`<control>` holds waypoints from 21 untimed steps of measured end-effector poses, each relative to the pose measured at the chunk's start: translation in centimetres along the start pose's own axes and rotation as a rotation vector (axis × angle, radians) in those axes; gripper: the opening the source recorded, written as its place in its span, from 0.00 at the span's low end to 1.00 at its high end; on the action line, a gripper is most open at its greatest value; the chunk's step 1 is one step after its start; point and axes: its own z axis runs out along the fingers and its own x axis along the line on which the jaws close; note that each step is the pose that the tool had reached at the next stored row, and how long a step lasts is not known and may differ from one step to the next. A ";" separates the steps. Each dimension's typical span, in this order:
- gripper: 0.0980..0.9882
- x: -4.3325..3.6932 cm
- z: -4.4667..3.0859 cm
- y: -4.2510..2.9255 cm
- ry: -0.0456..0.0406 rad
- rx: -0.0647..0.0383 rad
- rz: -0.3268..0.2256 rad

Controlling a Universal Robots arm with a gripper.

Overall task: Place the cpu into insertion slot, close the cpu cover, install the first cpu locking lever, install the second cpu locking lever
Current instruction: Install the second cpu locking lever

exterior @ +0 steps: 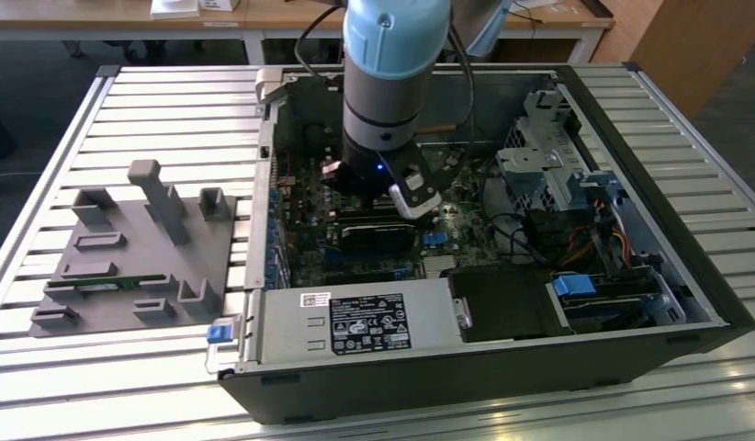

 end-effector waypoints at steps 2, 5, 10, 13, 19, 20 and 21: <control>0.01 0.07 0.12 -0.03 0.0000 -0.002 0.000; 0.01 0.18 0.29 -0.09 -0.0002 -0.008 0.000; 0.01 0.32 0.58 -0.19 -0.0005 -0.024 -0.001; 0.01 0.42 0.71 -0.24 -0.0009 -0.036 -0.001; 0.01 0.55 1.01 -0.32 -0.0013 -0.045 -0.002; 0.01 0.56 1.04 -0.34 -0.0011 -0.046 -0.002; 0.01 0.58 1.06 -0.34 -0.0012 -0.048 -0.002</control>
